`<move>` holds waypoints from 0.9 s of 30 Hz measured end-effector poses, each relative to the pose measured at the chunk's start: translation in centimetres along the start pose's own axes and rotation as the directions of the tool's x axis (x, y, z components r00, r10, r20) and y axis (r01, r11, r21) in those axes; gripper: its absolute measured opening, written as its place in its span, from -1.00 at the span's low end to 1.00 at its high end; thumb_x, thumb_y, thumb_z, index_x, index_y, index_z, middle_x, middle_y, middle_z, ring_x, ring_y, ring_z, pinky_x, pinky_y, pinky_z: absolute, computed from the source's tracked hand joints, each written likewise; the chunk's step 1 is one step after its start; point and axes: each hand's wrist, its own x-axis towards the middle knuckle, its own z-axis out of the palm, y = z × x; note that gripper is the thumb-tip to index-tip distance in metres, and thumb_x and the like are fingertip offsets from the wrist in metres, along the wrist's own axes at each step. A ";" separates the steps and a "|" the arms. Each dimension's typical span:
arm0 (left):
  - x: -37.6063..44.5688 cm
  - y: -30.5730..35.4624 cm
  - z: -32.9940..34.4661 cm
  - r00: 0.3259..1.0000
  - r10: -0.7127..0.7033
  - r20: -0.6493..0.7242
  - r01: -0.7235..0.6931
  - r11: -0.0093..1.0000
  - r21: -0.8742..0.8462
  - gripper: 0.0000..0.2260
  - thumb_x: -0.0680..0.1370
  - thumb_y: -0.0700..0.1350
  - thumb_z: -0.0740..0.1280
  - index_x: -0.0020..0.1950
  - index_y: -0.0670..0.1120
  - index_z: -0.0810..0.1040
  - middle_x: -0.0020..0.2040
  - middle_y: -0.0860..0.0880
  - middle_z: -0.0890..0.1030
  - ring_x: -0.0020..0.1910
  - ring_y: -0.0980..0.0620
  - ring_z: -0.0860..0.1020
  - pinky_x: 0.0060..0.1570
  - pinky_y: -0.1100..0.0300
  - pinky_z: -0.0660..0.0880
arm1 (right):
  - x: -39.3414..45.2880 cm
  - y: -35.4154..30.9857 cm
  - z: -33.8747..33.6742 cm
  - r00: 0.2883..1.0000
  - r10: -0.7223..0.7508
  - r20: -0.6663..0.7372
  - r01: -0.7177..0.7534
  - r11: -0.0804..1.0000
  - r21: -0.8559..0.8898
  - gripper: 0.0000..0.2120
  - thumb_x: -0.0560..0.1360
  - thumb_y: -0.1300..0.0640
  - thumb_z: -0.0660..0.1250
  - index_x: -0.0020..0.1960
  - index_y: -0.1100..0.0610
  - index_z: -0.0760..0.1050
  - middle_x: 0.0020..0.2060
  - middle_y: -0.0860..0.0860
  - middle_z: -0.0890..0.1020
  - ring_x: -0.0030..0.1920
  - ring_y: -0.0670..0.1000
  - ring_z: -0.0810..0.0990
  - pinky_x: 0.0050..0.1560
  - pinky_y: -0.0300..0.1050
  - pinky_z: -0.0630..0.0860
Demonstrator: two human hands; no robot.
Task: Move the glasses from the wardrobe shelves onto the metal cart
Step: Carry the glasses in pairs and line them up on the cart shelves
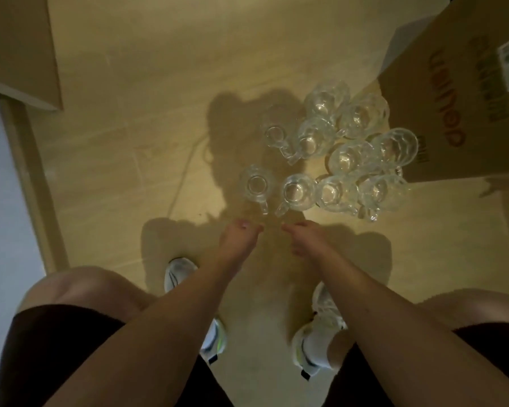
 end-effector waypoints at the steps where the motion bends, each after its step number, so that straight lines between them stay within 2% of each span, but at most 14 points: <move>1: 1.8 -0.4 1.0 0.999 0.031 0.009 -0.031 1.000 -0.004 -0.86 0.55 0.00 0.43 -0.09 -0.06 0.63 -0.06 -0.09 0.65 -0.07 -0.05 0.56 0.02 0.07 0.53 | 2.1 0.5 0.7 1.000 0.002 -0.027 0.000 0.998 0.068 -0.72 0.50 0.00 0.49 0.09 0.13 0.55 -0.23 0.03 0.56 -0.28 0.01 0.51 -0.27 -0.07 0.48; 3: 4.4 -0.5 2.4 0.987 0.135 0.083 -0.136 0.991 0.007 -0.91 0.57 -0.12 0.40 0.02 -0.11 0.64 -0.13 -0.07 0.64 -0.10 -0.03 0.58 -0.12 0.20 0.56 | 5.3 0.7 2.0 1.000 0.009 -0.028 -0.004 0.982 0.191 -0.73 0.47 -0.03 0.53 0.04 0.10 0.57 -0.26 0.01 0.55 -0.33 0.02 0.50 -0.28 -0.06 0.50; 5: 6.5 -0.2 3.3 0.957 0.241 0.162 -0.234 0.970 -0.061 -0.87 0.58 -0.30 0.35 0.08 -0.14 0.60 -0.20 0.03 0.59 -0.13 0.00 0.56 -0.35 0.45 0.44 | 7.2 0.6 2.8 1.000 0.001 0.000 -0.001 0.962 0.271 -0.75 0.48 -0.03 0.52 0.02 0.10 0.58 -0.24 0.01 0.56 -0.28 0.01 0.51 -0.26 -0.07 0.50; 6: 7.2 0.1 3.6 0.954 0.247 0.169 -0.235 0.968 -0.089 -0.85 0.58 -0.33 0.33 0.09 -0.14 0.59 -0.22 0.04 0.58 -0.13 -0.01 0.56 -0.41 0.46 0.41 | 7.9 0.5 3.1 1.000 -0.003 0.001 0.003 0.951 0.310 -0.77 0.49 -0.01 0.51 0.01 0.11 0.58 -0.23 0.02 0.57 -0.25 0.01 0.52 -0.24 -0.07 0.50; 7: 7.9 0.4 4.0 0.965 0.205 0.160 -0.187 0.975 -0.123 -0.86 0.59 -0.31 0.33 0.08 -0.12 0.58 -0.23 0.04 0.56 -0.17 0.00 0.55 -0.45 0.42 0.41 | 8.4 0.5 3.4 1.000 -0.008 0.002 0.007 0.932 0.361 -0.78 0.50 0.02 0.51 0.01 0.14 0.58 -0.22 0.04 0.57 -0.25 0.01 0.52 -0.24 -0.07 0.50; 10: 8.9 0.8 4.6 0.981 -0.054 0.184 0.100 0.964 -0.248 -0.91 0.61 -0.23 0.34 -0.07 -0.09 0.52 -0.25 -0.04 0.51 -0.37 0.07 0.49 -0.54 0.25 0.37 | 9.1 0.7 3.9 0.999 0.000 0.039 -0.020 0.861 0.508 -0.74 0.50 0.10 0.49 0.10 0.21 0.58 -0.17 0.13 0.54 -0.30 0.03 0.51 -0.33 -0.10 0.49; 12: 9.5 0.8 5.0 0.955 -0.144 0.260 0.232 0.906 -0.354 -0.87 0.62 -0.26 0.32 -0.14 -0.17 0.50 -0.30 -0.11 0.48 -0.60 0.05 0.48 -0.69 0.34 0.28 | 9.2 0.9 3.9 0.996 0.017 0.086 -0.061 0.839 0.541 -0.79 0.50 0.11 0.48 0.07 0.20 0.59 -0.14 0.13 0.58 -0.25 0.07 0.56 -0.29 -0.09 0.54; 14: 9.6 1.0 5.5 0.944 -0.141 0.298 0.251 0.895 -0.370 -0.96 0.62 -0.25 0.32 -0.01 -0.22 0.54 -0.31 -0.13 0.50 -0.68 0.07 0.46 -0.68 0.37 0.29 | 9.2 1.0 3.8 0.992 0.022 0.124 -0.089 0.818 0.568 -0.88 0.53 0.15 0.43 -0.01 0.19 0.59 -0.17 0.12 0.60 -0.24 0.08 0.59 -0.24 -0.05 0.55; 16: 9.9 0.8 5.8 0.956 -0.121 0.266 0.219 0.898 -0.380 -0.92 0.62 -0.26 0.31 0.11 -0.20 0.54 -0.29 -0.12 0.55 -0.65 0.06 0.49 -0.65 0.34 0.34 | 9.3 1.0 3.7 0.991 0.017 0.132 -0.091 0.807 0.583 -0.91 0.54 0.18 0.40 -0.04 0.22 0.58 -0.21 0.11 0.59 -0.25 0.10 0.59 -0.21 0.00 0.52; 18: 9.7 0.9 5.8 0.956 -0.118 0.267 0.222 0.889 -0.401 -0.91 0.62 -0.30 0.28 0.09 -0.19 0.54 -0.29 -0.14 0.58 -0.59 0.03 0.54 -0.61 0.29 0.37 | 9.4 1.1 3.7 0.992 -0.002 0.129 -0.072 0.824 0.562 -0.90 0.54 0.20 0.38 -0.05 0.24 0.60 -0.24 0.11 0.59 -0.26 0.11 0.58 -0.19 0.02 0.50; 20: 9.6 1.0 5.9 0.951 -0.116 0.286 0.227 0.891 -0.393 -0.88 0.63 -0.29 0.24 -0.03 -0.16 0.55 -0.34 -0.09 0.58 -0.55 0.04 0.55 -0.52 0.22 0.38 | 9.3 1.2 3.4 0.990 -0.031 0.139 -0.048 0.845 0.533 -0.88 0.54 0.19 0.38 -0.07 0.24 0.63 -0.27 0.11 0.61 -0.28 0.12 0.59 -0.18 0.04 0.49; 24: 8.6 1.2 5.9 0.937 -0.118 0.328 0.248 0.886 -0.391 -0.83 0.60 -0.24 0.24 -0.17 -0.14 0.54 -0.50 0.00 0.57 -0.58 0.06 0.53 -0.40 0.15 0.37 | 9.0 1.1 3.4 0.990 -0.020 0.139 -0.058 0.844 0.533 -0.86 0.55 0.16 0.36 -0.15 0.19 0.59 -0.33 0.06 0.60 -0.37 0.07 0.61 -0.32 -0.03 0.48; 26: 7.8 1.6 5.6 0.933 -0.127 0.337 0.261 0.883 -0.390 -0.87 0.56 -0.21 0.26 -0.15 -0.15 0.56 -0.46 -0.03 0.59 -0.55 0.03 0.54 -0.41 0.18 0.40 | 8.6 1.2 3.3 0.993 -0.013 0.117 -0.053 0.836 0.545 -0.82 0.55 0.21 0.30 -0.24 0.16 0.51 -0.37 0.05 0.53 -0.46 0.02 0.55 -0.38 -0.08 0.41; 27: 7.6 1.7 5.5 0.938 -0.132 0.322 0.261 0.879 -0.400 -0.89 0.52 -0.18 0.29 -0.09 -0.18 0.59 -0.37 -0.08 0.62 -0.47 -0.01 0.57 -0.41 0.18 0.44 | 8.5 1.2 3.1 0.995 -0.010 0.096 -0.044 0.840 0.540 -0.81 0.54 0.23 0.28 -0.25 0.15 0.48 -0.37 0.05 0.49 -0.47 0.00 0.51 -0.39 -0.09 0.40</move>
